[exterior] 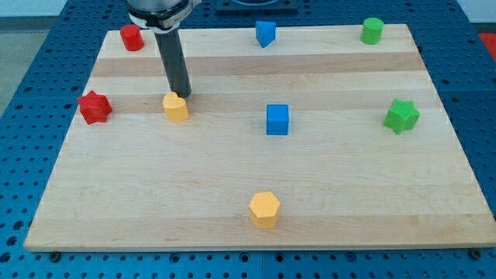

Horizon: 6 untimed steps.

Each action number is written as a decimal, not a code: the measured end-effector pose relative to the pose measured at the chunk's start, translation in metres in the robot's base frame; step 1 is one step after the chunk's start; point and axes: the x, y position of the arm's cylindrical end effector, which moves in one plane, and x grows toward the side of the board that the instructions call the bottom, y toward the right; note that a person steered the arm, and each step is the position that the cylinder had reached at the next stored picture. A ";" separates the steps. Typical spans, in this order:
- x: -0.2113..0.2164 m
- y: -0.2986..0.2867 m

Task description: Push the yellow heart towards the bottom left of the board

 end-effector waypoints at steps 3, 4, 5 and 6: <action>0.022 -0.020; 0.027 -0.036; 0.046 -0.014; 0.053 0.014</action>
